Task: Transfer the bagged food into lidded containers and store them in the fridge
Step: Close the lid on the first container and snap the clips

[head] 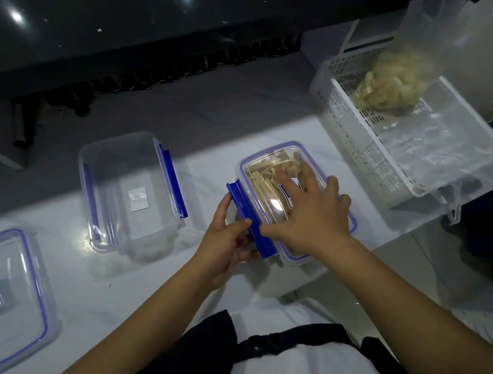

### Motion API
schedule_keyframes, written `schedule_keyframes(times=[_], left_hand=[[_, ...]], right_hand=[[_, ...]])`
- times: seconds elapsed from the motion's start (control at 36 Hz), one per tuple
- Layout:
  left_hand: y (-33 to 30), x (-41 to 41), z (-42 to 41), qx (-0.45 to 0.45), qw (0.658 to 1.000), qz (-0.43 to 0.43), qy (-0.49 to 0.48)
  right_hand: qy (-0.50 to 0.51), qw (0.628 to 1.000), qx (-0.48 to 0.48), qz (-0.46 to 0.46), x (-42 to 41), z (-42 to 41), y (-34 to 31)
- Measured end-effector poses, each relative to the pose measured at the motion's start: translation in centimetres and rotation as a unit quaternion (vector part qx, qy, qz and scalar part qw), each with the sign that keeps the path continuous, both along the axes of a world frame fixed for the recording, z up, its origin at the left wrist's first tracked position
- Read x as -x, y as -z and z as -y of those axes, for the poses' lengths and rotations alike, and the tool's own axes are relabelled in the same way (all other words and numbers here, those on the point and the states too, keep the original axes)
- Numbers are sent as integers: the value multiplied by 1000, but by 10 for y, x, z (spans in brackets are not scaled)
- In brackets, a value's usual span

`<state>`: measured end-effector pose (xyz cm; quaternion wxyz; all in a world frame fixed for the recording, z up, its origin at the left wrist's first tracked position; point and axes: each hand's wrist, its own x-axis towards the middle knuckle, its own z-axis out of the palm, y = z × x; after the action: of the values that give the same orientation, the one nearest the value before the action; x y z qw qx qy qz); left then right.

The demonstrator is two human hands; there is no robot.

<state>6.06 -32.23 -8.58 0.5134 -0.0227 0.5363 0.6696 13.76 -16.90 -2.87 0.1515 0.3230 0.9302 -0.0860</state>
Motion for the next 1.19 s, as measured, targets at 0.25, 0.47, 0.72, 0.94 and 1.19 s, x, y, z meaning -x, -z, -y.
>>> schedule_keyframes(times=[0.25,0.47,0.72,0.94,1.19], left_hand=[[1,-1,2,-1,1000,1,8],[1,-1,2,10,1000,-14,18],[-1,-1,2,9,1000,-11,15],[-3,-2,1,1,1000,-3,7],[-5,-3,1,13,1000,-5,-12]], right_hand=[[-9,1000,-20,-20,-5,4,-2],[8,1000,12,-26,-16,12,7],[-7,996,84,-22,-13,-4,-12],[27,990,85,-109,-22,-8,-22],[-15,997,-26,-70,-12,1,32]])
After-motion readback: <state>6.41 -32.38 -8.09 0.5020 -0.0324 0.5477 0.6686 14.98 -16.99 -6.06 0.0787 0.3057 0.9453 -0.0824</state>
